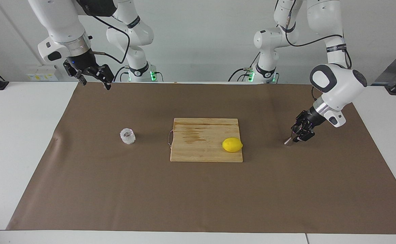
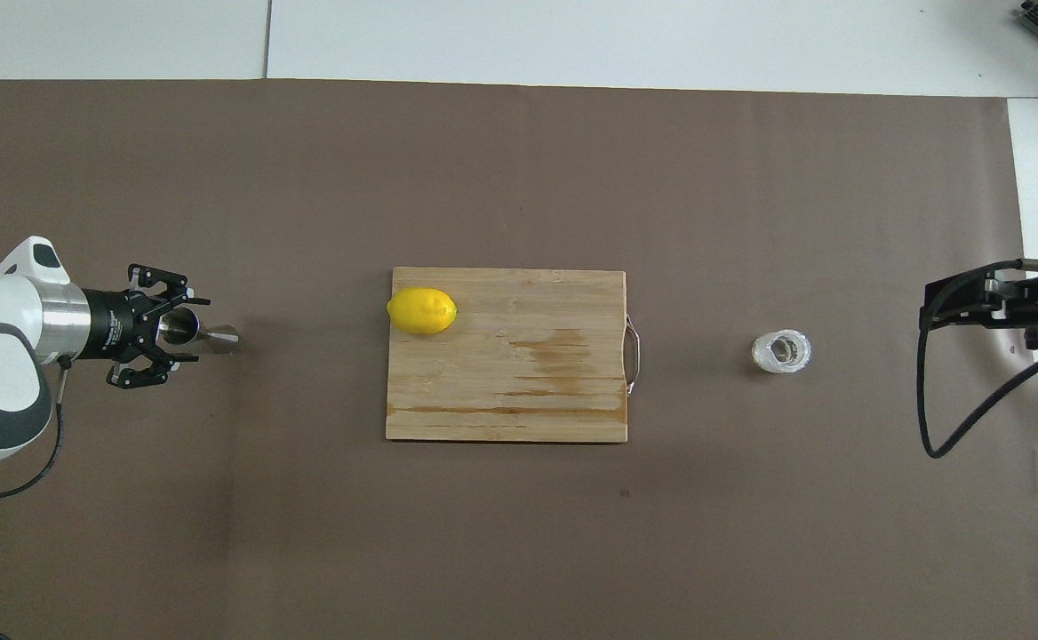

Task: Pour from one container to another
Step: 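Close the left gripper around the metal jigger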

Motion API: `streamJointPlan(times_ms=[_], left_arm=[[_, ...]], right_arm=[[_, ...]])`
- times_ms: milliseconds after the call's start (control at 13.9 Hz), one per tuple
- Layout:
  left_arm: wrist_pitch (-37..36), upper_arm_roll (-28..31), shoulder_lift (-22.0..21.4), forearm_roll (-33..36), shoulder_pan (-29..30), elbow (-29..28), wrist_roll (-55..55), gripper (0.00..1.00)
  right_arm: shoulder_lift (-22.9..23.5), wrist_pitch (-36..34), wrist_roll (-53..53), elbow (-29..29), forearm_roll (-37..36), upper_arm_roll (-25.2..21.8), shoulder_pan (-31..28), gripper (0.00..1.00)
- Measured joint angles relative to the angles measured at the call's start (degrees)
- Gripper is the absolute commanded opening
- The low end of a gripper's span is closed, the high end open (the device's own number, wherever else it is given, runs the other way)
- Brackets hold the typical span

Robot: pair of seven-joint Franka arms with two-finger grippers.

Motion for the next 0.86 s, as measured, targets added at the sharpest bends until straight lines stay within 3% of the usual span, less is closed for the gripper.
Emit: streamJointPlan(times_ms=[360,576,720,864], left_arm=[[0.0,0.02,0.0,0.0,0.03,0.0,-0.01,0.43],[-0.01,0.03,-0.01,0.0,0.06,0.0,-0.01,0.38],[-0.02,0.03,0.0,0.0,0.07,0.02,-0.01,0.25],[-0.21,0.03,0.0,-0.01,0.07,0.23,-0.01,0.2]], right_arm=[[0.0,0.0,0.0,0.0,0.0,0.0,0.0,1.0],[0.0,0.0,0.0,0.0,0.0,0.0,0.0,1.0],[0.0,0.0,0.0,0.0,0.0,0.0,0.0,1.0],[0.0,0.0,0.0,0.0,0.0,0.0,0.0,1.0]])
